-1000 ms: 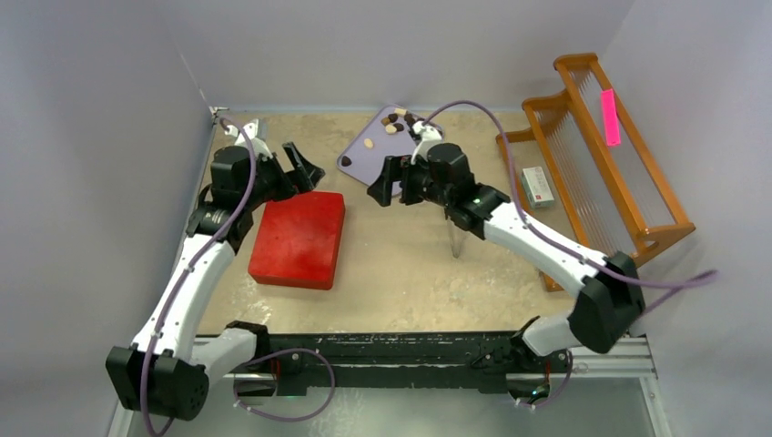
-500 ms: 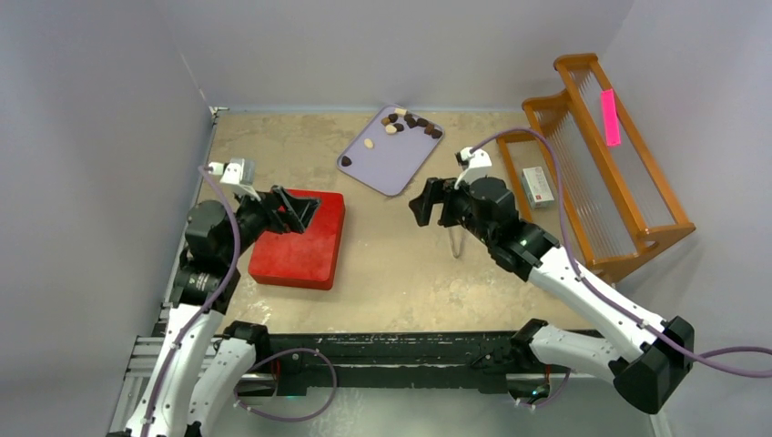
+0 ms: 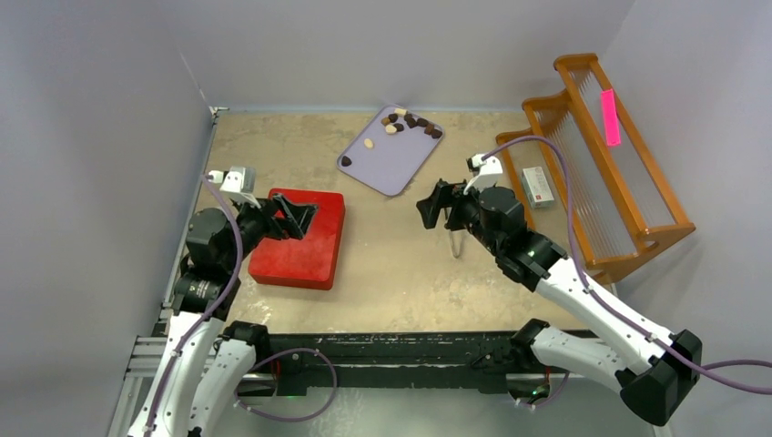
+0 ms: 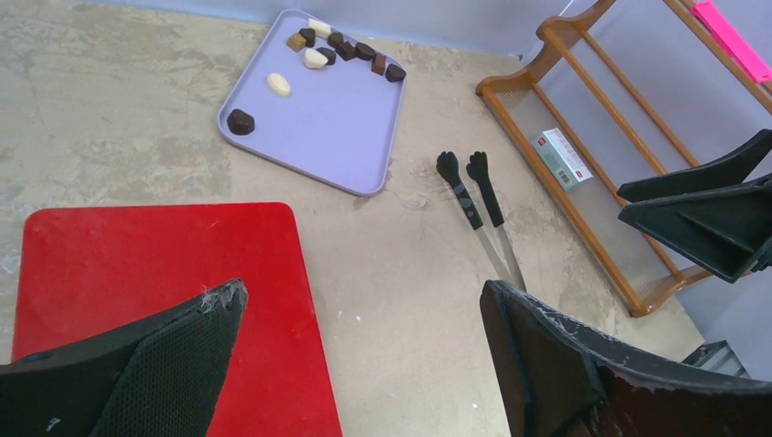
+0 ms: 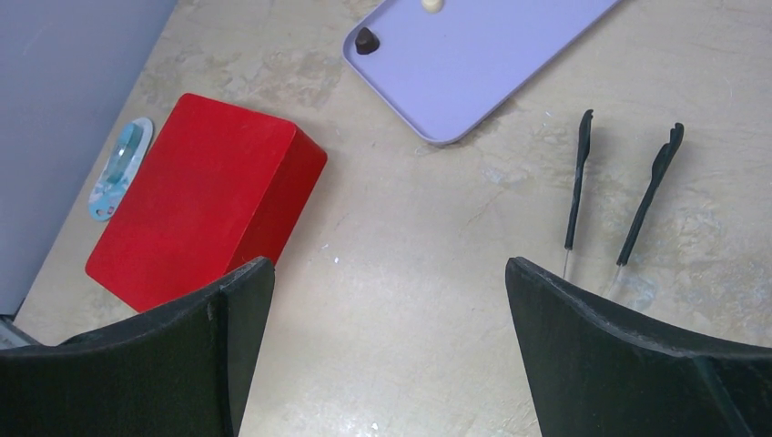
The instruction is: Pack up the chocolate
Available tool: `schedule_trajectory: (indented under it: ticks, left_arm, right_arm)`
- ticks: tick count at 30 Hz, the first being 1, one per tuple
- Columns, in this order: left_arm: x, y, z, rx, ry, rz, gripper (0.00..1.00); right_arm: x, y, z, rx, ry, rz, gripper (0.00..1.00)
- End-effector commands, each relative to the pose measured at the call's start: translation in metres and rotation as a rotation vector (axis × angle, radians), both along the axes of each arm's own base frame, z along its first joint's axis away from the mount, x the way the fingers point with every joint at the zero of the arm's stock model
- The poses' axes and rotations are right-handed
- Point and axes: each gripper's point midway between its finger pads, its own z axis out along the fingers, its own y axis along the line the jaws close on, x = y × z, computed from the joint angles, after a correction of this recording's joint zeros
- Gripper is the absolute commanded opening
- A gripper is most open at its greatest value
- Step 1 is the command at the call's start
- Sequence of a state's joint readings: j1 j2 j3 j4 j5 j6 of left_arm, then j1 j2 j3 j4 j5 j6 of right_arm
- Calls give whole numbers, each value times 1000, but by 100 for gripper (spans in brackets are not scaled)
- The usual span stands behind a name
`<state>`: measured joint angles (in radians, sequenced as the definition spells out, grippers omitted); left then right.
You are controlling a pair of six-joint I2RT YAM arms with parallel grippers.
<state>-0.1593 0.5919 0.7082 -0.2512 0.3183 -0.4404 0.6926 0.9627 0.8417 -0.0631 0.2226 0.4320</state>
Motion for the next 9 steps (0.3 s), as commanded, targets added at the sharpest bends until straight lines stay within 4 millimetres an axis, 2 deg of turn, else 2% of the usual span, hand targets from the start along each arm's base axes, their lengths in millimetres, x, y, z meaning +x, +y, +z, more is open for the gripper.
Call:
schedule_trajectory:
  ticks: [1, 9]
  left_arm:
    - [0, 3, 12, 21, -61, 5, 100]
    - [-2, 3, 13, 21, -69, 7, 100]
  right_arm:
    - [2, -3, 11, 30, -23, -28, 99]
    - [2, -2, 10, 55, -2, -40, 99]
